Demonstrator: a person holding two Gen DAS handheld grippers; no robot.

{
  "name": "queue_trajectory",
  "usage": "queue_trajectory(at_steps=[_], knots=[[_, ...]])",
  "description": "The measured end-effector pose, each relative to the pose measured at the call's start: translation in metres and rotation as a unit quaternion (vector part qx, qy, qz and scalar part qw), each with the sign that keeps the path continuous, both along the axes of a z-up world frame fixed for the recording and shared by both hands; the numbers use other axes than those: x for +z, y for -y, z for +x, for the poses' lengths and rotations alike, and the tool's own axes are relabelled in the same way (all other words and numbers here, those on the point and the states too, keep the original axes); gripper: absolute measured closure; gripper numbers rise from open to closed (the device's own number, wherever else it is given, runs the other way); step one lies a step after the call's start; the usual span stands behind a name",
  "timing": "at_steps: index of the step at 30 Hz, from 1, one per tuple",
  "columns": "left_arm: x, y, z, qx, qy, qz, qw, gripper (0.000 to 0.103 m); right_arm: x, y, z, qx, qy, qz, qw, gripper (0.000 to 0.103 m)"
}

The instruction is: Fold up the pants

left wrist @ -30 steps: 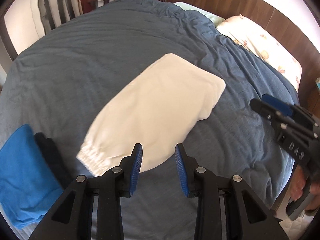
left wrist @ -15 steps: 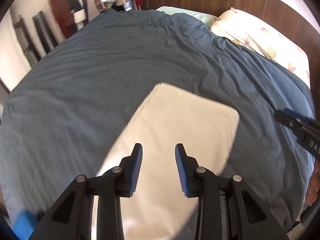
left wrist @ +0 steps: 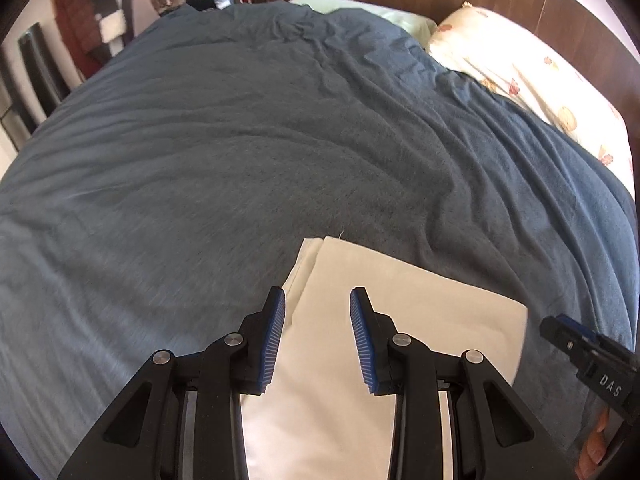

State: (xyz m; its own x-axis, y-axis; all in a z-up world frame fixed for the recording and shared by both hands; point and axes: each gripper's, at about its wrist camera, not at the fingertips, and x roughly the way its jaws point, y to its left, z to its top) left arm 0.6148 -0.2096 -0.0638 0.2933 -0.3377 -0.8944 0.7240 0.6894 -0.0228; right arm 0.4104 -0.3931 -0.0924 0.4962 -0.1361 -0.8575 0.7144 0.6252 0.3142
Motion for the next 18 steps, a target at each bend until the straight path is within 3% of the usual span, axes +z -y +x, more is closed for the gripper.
queue_trajectory(at_steps=[7, 13, 18], knots=[[-0.029, 0.019, 0.027, -0.021, -0.038, 0.018, 0.9989, 0.073, -0.026, 0.006, 0.006, -0.034, -0.026, 0.033, 0.999, 0.066], [-0.050, 0.027, 0.038, -0.030, -0.068, 0.031, 0.9968, 0.081, -0.029, 0.006, 0.012, -0.043, -0.033, 0.034, 0.998, 0.066], [-0.060, 0.029, 0.041, -0.032, -0.077, 0.040, 0.9958, 0.082, -0.032, 0.006, 0.015, -0.044, -0.038, 0.037, 0.998, 0.066]])
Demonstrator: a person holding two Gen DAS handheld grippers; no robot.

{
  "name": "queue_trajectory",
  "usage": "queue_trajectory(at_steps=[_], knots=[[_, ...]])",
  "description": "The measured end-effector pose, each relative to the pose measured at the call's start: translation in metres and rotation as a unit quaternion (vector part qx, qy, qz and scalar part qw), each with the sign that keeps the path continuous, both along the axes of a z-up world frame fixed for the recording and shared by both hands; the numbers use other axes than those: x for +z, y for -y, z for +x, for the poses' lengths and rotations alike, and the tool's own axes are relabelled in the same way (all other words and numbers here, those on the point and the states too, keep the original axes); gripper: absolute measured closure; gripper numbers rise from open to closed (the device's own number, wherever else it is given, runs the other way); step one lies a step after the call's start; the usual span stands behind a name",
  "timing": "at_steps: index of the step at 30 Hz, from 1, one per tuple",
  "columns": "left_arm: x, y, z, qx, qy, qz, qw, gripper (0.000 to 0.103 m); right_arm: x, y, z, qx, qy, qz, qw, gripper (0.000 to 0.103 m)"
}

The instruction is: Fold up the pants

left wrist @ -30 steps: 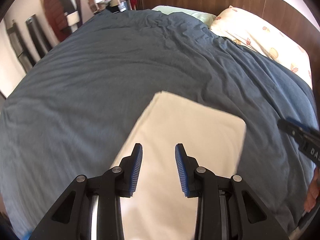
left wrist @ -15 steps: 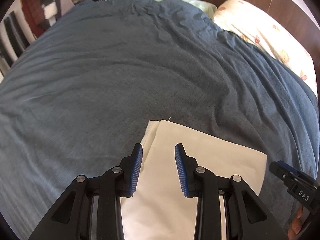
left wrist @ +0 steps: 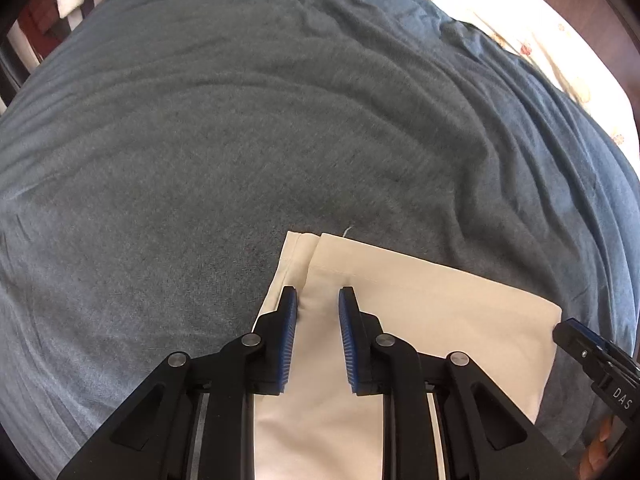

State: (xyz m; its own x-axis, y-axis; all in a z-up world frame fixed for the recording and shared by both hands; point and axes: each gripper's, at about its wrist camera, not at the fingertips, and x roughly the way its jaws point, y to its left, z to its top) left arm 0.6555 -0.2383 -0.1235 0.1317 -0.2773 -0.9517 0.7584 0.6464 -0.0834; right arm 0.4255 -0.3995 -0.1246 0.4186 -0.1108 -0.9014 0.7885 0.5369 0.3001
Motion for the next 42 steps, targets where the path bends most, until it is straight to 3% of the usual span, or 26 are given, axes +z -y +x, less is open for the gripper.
queue_trajectory(at_steps=[1, 2, 3, 10, 12, 14, 16, 25, 27, 28, 37, 42], knots=[[-0.002, 0.000, 0.001, 0.002, -0.003, 0.002, 1.0000, 0.086, -0.001, 0.000, 0.000, 0.000, -0.003, 0.000, 1.000, 0.066], [-0.002, 0.000, 0.000, 0.005, -0.002, 0.005, 1.0000, 0.099, -0.002, 0.001, 0.001, -0.001, -0.005, 0.002, 1.000, 0.066], [-0.001, -0.001, -0.001, 0.008, 0.002, 0.007, 0.9999, 0.100, -0.003, 0.001, 0.001, -0.002, -0.006, 0.005, 1.000, 0.066], [0.017, -0.006, -0.005, 0.009, 0.018, -0.011, 0.9997, 0.099, -0.002, 0.001, 0.003, 0.003, 0.006, 0.009, 1.000, 0.066], [0.016, -0.004, -0.003, 0.009, 0.035, 0.004, 0.9994, 0.094, -0.003, 0.001, 0.003, 0.003, 0.008, 0.015, 1.000, 0.066], [0.015, -0.002, -0.001, 0.003, 0.035, 0.007, 0.9994, 0.081, -0.004, 0.000, 0.004, 0.005, 0.005, 0.015, 1.000, 0.066], [0.014, 0.001, 0.001, 0.001, 0.025, -0.002, 0.9997, 0.079, -0.003, 0.000, 0.006, 0.008, 0.003, 0.012, 1.000, 0.066], [-0.002, 0.009, 0.003, -0.008, 0.002, 0.014, 0.9999, 0.079, -0.004, 0.003, 0.009, 0.000, -0.001, 0.008, 1.000, 0.066], [-0.007, 0.007, 0.002, -0.006, -0.011, 0.020, 0.9997, 0.086, -0.004, 0.003, 0.009, -0.002, -0.001, 0.011, 1.000, 0.066], [-0.008, 0.008, 0.002, -0.004, -0.013, 0.023, 0.9997, 0.097, -0.003, 0.002, 0.010, 0.000, 0.000, 0.012, 1.000, 0.066], [0.022, -0.005, -0.003, 0.012, 0.023, -0.003, 0.9996, 0.100, -0.001, -0.002, 0.011, 0.010, 0.012, 0.020, 1.000, 0.066], [0.027, -0.007, 0.000, 0.003, 0.048, 0.009, 0.9988, 0.100, 0.000, -0.002, 0.010, 0.010, 0.012, 0.017, 1.000, 0.066]])
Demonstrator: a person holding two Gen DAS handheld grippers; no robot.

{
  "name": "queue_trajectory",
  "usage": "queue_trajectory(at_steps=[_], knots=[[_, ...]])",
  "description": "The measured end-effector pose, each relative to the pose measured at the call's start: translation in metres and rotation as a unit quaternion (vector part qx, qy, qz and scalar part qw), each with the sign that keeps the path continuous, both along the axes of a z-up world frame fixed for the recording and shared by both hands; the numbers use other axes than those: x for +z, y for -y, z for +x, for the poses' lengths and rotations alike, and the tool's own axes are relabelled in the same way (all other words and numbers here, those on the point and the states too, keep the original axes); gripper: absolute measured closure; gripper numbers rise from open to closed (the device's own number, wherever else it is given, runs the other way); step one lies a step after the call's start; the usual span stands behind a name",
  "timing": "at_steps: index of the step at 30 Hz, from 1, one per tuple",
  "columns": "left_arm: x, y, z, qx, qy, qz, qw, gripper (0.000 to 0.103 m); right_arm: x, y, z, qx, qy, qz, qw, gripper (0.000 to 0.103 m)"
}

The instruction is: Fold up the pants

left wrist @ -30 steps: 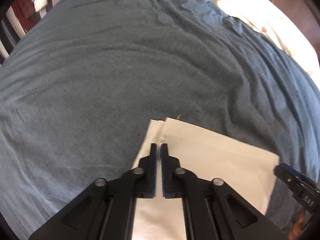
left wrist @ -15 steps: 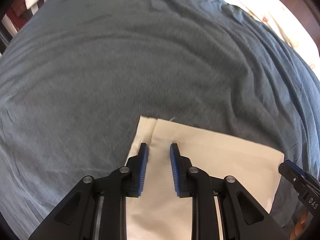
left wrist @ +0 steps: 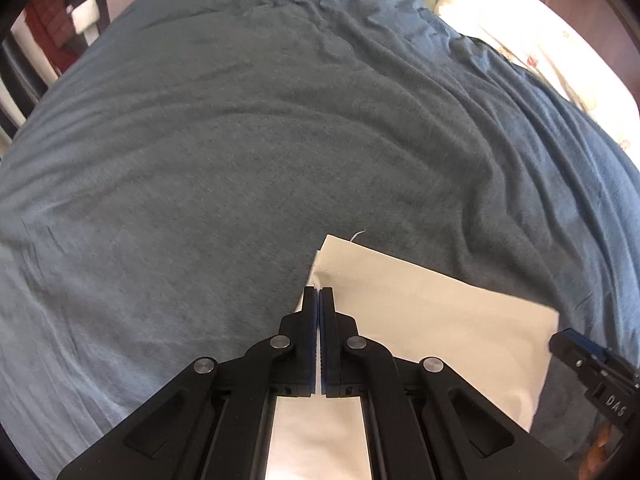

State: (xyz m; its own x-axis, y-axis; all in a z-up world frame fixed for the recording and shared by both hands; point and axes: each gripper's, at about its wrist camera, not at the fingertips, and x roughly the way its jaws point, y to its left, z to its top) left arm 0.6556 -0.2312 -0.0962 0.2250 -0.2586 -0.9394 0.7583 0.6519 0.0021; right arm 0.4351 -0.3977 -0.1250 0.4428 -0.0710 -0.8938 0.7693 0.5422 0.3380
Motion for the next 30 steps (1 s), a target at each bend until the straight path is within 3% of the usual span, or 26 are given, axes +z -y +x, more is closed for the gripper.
queue_trajectory(at_steps=[5, 14, 15, 17, 18, 21, 27, 30], knots=[[-0.020, 0.008, 0.004, -0.023, 0.006, 0.032, 0.9992, 0.100, -0.004, 0.000, 0.004, -0.001, -0.004, -0.002, 1.000, 0.066], [-0.020, 0.010, 0.010, -0.029, -0.007, 0.028, 0.9992, 0.097, -0.006, 0.003, 0.010, 0.012, -0.001, -0.010, 1.000, 0.066], [-0.017, 0.012, 0.011, -0.032, -0.006, 0.022, 0.9992, 0.096, -0.007, 0.004, 0.010, 0.012, 0.000, -0.009, 1.000, 0.066], [-0.014, 0.014, 0.014, -0.038, -0.011, 0.015, 0.9991, 0.076, -0.009, 0.004, 0.009, 0.013, 0.002, -0.003, 1.000, 0.066], [-0.014, 0.016, 0.017, -0.040, -0.019, 0.010, 0.9990, 0.074, -0.010, 0.005, 0.010, 0.015, 0.003, -0.003, 1.000, 0.066], [-0.023, 0.022, 0.022, -0.052, -0.054, 0.014, 0.9971, 0.073, -0.014, 0.005, 0.014, 0.023, 0.003, 0.004, 1.000, 0.066], [-0.043, 0.030, 0.028, -0.056, -0.073, 0.037, 0.9951, 0.074, -0.024, 0.007, 0.020, 0.038, -0.009, 0.004, 0.999, 0.066], [-0.048, 0.032, 0.029, -0.056, -0.083, 0.036, 0.9944, 0.083, -0.030, 0.009, 0.022, 0.045, -0.005, 0.012, 0.999, 0.067]])
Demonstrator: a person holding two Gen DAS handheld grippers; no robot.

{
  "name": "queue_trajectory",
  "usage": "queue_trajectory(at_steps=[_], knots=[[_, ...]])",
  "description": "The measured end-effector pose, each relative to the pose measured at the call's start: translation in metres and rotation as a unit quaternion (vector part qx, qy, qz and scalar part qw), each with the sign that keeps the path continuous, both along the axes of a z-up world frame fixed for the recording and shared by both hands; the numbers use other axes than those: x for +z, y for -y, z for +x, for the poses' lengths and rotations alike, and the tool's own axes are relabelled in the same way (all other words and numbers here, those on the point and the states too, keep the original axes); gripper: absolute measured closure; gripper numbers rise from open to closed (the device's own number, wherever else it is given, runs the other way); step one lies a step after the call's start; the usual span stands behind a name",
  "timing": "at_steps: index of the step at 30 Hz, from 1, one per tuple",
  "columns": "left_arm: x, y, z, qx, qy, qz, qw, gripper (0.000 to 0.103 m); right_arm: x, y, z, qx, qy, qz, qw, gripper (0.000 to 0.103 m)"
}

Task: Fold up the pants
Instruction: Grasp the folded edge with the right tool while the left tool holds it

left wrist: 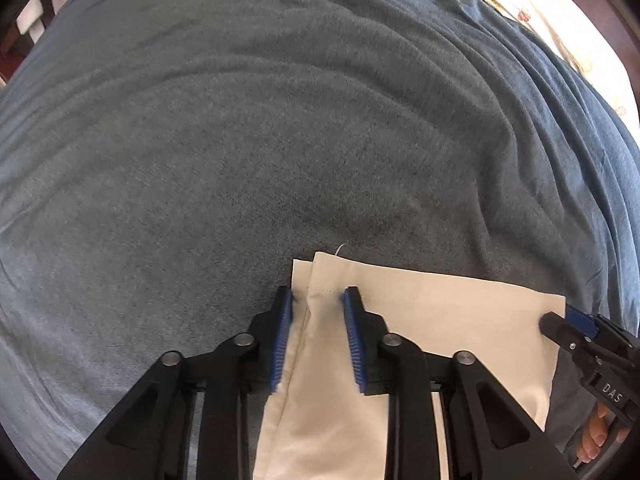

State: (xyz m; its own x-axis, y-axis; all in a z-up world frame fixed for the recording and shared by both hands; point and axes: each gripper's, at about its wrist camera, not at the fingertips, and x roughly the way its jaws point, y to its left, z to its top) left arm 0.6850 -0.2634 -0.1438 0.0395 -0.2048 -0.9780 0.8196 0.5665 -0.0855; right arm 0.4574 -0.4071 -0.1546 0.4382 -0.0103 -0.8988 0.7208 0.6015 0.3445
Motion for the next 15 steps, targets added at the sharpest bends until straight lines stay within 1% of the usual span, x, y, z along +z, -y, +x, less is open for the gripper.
queue_trajectory(at_steps=[1, 2, 3, 4, 7, 10, 11, 15], knots=[[-0.001, 0.001, -0.001, -0.002, -0.006, -0.002, 1.0000, 0.090, -0.002, 0.001, 0.001, 0.000, 0.002, 0.004, 1.000, 0.067], [0.000, 0.002, -0.002, -0.004, -0.007, -0.003, 1.0000, 0.091, -0.003, 0.002, 0.001, 0.001, 0.005, 0.005, 1.000, 0.067], [0.000, 0.002, -0.003, -0.005, -0.004, -0.003, 1.0000, 0.093, -0.004, 0.003, 0.002, 0.004, 0.009, 0.005, 1.000, 0.072], [0.000, 0.002, -0.004, -0.005, -0.002, -0.005, 1.0000, 0.094, -0.004, 0.003, 0.002, 0.009, 0.013, 0.002, 1.000, 0.080], [0.009, 0.003, -0.013, -0.009, 0.011, -0.010, 0.9998, 0.095, 0.000, 0.003, 0.002, 0.017, 0.021, -0.001, 1.000, 0.090], [0.023, 0.007, -0.021, -0.013, 0.020, -0.026, 0.9994, 0.095, 0.009, 0.008, -0.002, 0.012, 0.033, -0.002, 0.999, 0.093], [0.032, -0.004, -0.024, -0.016, 0.022, -0.032, 0.9991, 0.095, 0.014, 0.010, -0.003, 0.009, 0.037, -0.004, 0.999, 0.093], [0.045, 0.016, -0.035, -0.042, 0.033, -0.053, 0.9971, 0.095, 0.033, 0.019, -0.013, 0.003, 0.046, -0.029, 0.999, 0.094]])
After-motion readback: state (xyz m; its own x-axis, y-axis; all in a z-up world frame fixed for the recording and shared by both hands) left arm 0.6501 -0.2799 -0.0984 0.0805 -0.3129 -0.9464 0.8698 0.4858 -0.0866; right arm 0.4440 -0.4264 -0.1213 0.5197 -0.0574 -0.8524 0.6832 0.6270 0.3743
